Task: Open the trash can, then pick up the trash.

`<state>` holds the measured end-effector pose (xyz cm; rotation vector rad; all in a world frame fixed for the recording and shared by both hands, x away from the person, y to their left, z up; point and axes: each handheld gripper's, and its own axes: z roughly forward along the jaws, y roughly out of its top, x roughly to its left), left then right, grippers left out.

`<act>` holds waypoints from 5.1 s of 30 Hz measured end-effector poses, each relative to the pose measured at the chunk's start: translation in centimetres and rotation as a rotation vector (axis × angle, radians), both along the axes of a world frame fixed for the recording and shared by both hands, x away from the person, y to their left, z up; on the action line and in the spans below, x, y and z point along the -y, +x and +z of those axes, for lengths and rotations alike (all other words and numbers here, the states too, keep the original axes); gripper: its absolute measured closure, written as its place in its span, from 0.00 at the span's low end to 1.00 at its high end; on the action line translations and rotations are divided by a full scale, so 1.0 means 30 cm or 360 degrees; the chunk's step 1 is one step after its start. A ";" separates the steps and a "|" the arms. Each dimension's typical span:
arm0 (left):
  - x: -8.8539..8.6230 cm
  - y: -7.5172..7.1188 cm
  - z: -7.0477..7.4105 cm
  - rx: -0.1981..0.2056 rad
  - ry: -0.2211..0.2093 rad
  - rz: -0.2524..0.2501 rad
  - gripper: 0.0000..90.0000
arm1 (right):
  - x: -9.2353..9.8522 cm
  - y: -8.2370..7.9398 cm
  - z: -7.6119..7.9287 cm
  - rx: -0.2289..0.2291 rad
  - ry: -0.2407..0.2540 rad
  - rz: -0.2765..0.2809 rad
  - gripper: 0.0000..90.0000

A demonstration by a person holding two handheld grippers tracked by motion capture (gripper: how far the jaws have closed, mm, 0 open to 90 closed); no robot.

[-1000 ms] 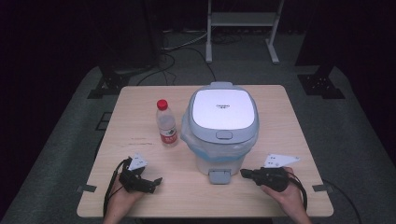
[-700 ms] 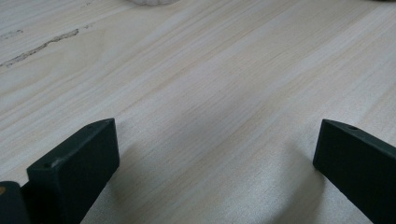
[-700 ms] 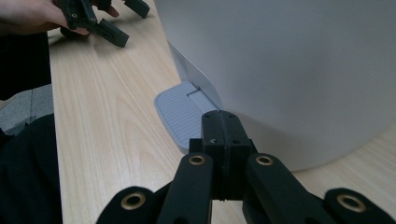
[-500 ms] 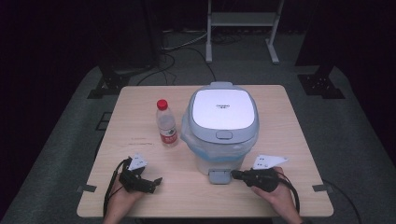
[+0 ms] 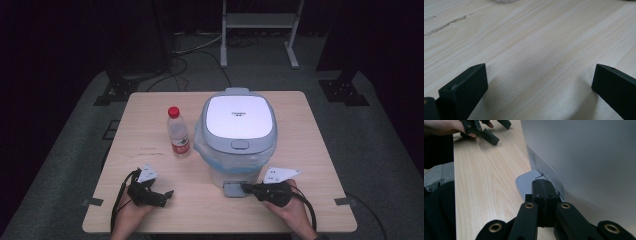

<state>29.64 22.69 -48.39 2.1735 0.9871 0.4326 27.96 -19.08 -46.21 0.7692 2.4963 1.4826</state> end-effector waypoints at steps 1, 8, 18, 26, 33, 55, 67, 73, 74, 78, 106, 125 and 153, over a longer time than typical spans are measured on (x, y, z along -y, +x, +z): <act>0.000 0.000 0.000 0.0000 0.0000 0.0000 0.00 | 0.000 0.000 0.000 0.0000 0.0000 0.0000 1.00; 0.000 0.000 0.000 0.0000 0.0000 0.0000 0.00 | -0.029 0.002 -0.007 0.0006 -0.0014 0.0013 1.00; 0.000 0.000 0.000 0.0000 0.0000 0.0000 0.00 | -0.057 0.006 -0.017 0.0035 -0.0029 0.0018 1.00; 0.000 0.000 0.000 0.0000 0.0001 0.0000 0.00 | -0.075 0.012 -0.031 0.0066 -0.0043 0.0017 1.00; 0.000 -0.001 0.000 0.0000 0.0003 0.0002 0.00 | -0.077 0.011 -0.036 0.0105 -0.0075 0.0024 1.00; 0.000 -0.002 0.000 0.0000 0.0002 0.0009 0.00 | -0.077 0.009 -0.049 0.0118 -0.0071 0.0020 1.00; 0.001 -0.003 0.000 -0.0002 0.0000 0.0014 0.00 | -0.082 0.008 -0.058 0.0094 -0.0097 0.0015 1.00; 0.001 -0.003 0.000 -0.0002 0.0001 0.0012 0.00 | -0.088 0.009 -0.064 0.0087 -0.0133 0.0015 1.00; 0.001 -0.003 0.000 -0.0002 0.0001 0.0012 0.00 | -0.088 0.009 -0.064 0.0087 -0.0133 0.0015 1.00; 0.001 -0.002 0.000 -0.0002 0.0000 0.0011 0.00 | -0.094 0.013 -0.067 0.0078 -0.0158 0.0020 1.00; -0.004 0.050 0.086 0.0088 -0.0109 -0.0043 0.00 | -0.099 0.013 -0.067 0.0081 -0.0187 0.0008 1.00; 0.001 0.132 0.142 0.0173 -0.0177 -0.0051 0.00 | -0.098 0.013 -0.067 0.0080 -0.0186 0.0008 1.00; 0.026 0.246 0.167 0.0224 -0.0207 -0.0037 0.00 | -0.098 0.013 -0.067 0.0071 -0.0180 0.0004 1.00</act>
